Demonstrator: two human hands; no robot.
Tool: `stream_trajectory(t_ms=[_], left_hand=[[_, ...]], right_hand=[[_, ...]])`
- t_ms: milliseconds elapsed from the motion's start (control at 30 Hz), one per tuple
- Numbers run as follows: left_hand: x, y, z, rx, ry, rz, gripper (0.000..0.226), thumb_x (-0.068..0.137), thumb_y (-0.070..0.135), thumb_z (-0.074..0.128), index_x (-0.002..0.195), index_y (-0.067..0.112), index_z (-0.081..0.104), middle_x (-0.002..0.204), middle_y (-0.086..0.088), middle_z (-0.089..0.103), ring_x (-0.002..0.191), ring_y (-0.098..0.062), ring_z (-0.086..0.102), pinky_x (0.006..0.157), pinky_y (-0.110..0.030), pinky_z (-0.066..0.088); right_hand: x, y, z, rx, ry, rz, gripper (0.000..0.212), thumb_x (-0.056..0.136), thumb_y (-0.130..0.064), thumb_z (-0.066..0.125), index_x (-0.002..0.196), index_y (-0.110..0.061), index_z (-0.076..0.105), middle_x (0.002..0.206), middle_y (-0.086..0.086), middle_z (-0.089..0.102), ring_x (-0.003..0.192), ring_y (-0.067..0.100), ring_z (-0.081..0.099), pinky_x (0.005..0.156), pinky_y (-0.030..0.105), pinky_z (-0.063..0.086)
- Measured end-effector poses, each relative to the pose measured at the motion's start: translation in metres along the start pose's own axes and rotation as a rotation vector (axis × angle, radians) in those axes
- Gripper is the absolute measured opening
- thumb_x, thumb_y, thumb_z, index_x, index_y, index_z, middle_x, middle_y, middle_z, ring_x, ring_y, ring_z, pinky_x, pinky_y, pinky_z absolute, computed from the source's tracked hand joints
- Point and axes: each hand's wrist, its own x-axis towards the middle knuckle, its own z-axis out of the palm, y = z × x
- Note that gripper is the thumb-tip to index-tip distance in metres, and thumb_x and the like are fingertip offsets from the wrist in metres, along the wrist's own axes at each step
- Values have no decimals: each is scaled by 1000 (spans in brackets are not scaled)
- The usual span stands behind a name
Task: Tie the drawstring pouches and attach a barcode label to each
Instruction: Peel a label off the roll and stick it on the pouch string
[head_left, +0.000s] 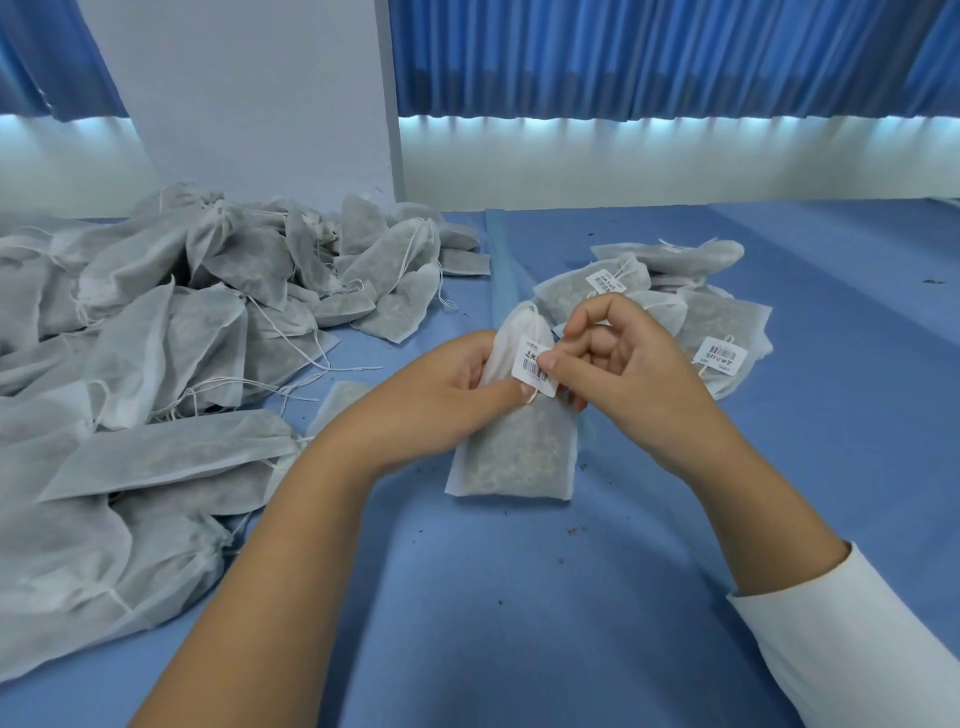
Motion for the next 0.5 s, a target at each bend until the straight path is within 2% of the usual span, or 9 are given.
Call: stream_trajectory(t_ms=[67, 133, 200, 267, 333, 400, 467, 500], left_hand=[[1, -1, -1, -4, -28, -21, 21, 100, 6, 51, 113, 17, 64, 108, 1, 74, 97, -4, 66, 85, -20, 52], [2, 1, 0, -42, -19, -63, 23, 96, 6, 53, 108, 21, 66, 95, 9, 74, 89, -4, 67, 75, -17, 52], [3, 2, 1, -64, 42, -122, 22, 86, 23, 61, 106, 25, 69, 96, 7, 74, 92, -11, 69, 80, -24, 51], [6, 1, 5, 3, 120, -119, 24, 87, 37, 63, 105, 23, 70, 98, 2, 74, 93, -17, 70, 83, -32, 50], [8, 2, 9, 76, 206, -87, 24, 98, 37, 57, 102, 18, 70, 95, -2, 74, 89, -22, 69, 80, -40, 51], [10, 0, 10, 69, 262, -86, 27, 101, 32, 53, 101, 12, 71, 101, -13, 73, 98, -34, 66, 91, -51, 50], [10, 1, 9, 9, 298, -76, 26, 99, 32, 56, 98, 13, 73, 104, -17, 72, 101, -37, 66, 97, -52, 48], [11, 1, 8, -23, 307, -74, 25, 96, 34, 58, 95, 16, 74, 102, -15, 73, 96, -33, 68, 95, -49, 49]], right_hand=[[0, 0, 0, -18, 11, -4, 24, 85, -2, 70, 91, -13, 50, 73, 7, 65, 62, 18, 57, 57, 22, 48], [0, 1, 0, -50, 26, -13, 24, 84, -3, 72, 91, -14, 50, 74, 8, 63, 64, 18, 57, 59, 24, 47], [-1, 1, 1, -82, 41, -28, 25, 83, -4, 73, 90, -13, 51, 75, 8, 63, 66, 17, 57, 63, 25, 47], [-1, 1, 3, -102, 65, -45, 26, 82, -6, 74, 89, -15, 51, 75, 8, 64, 67, 16, 58, 64, 24, 47], [-2, 2, 5, -132, 102, -63, 27, 81, -8, 76, 87, -18, 52, 74, 8, 66, 66, 15, 59, 64, 22, 48], [-2, 4, 7, -163, 151, -71, 29, 78, -11, 80, 87, -19, 54, 76, 4, 68, 65, 11, 59, 66, 20, 48], [-1, 4, 7, -208, 214, -66, 31, 74, -20, 84, 90, -21, 58, 84, -6, 67, 68, 5, 57, 67, 16, 46], [-1, 4, 6, -233, 238, -53, 31, 72, -25, 85, 92, -23, 61, 89, -10, 66, 69, 3, 56, 67, 14, 46]])
